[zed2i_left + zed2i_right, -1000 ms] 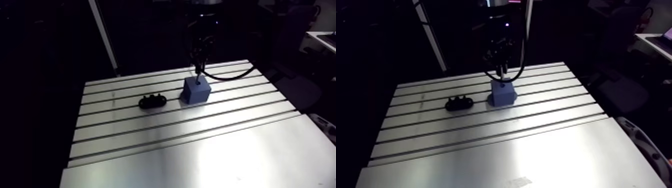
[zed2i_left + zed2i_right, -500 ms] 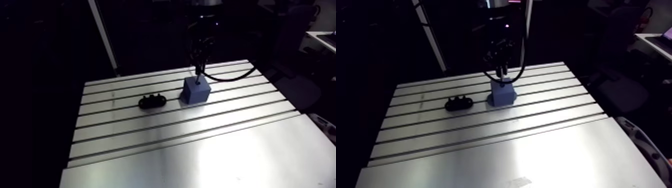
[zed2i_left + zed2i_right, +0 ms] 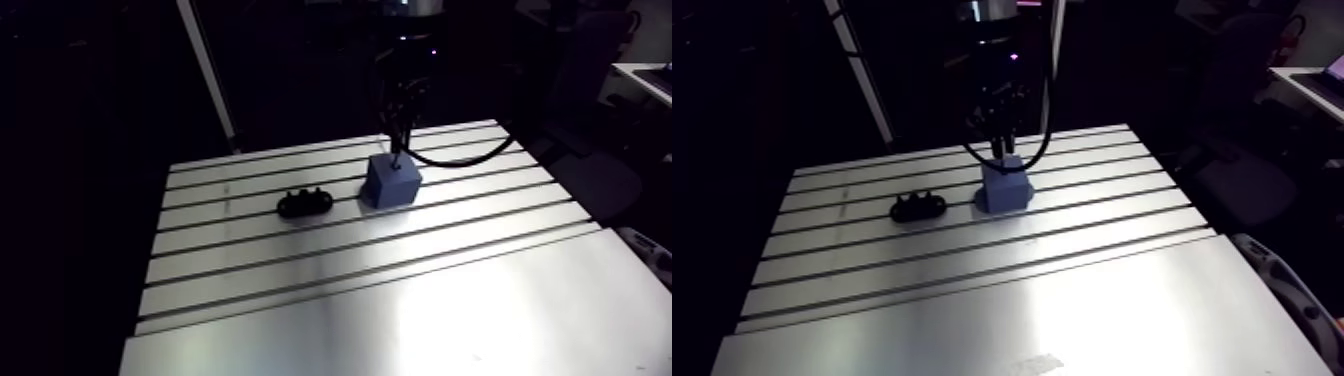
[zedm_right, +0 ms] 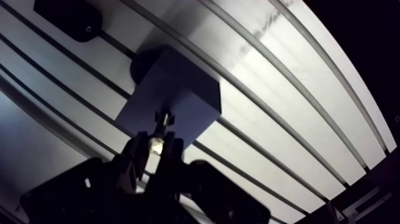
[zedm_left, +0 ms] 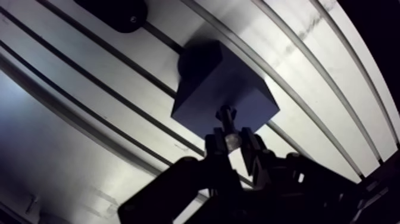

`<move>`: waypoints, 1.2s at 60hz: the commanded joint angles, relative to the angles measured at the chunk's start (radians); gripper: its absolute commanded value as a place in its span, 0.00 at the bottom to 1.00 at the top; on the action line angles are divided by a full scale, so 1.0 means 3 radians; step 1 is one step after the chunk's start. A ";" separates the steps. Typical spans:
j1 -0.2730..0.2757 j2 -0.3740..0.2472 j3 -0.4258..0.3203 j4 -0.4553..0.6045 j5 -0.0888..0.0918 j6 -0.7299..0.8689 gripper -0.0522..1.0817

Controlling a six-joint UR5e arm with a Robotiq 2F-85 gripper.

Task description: Pick up the M10 bolt and insert it into the hex recess until seated.

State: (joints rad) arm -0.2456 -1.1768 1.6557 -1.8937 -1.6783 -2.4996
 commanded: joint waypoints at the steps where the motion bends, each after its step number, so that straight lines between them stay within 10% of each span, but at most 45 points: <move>1: 0.0000 -0.0001 0.0016 -0.0010 -0.0002 0.0004 0.79; 72: 0.0000 0.0024 0.0016 -0.0026 -0.0007 -0.0001 0.79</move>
State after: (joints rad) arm -0.2444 -1.1697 1.6600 -1.9014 -1.6805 -2.4998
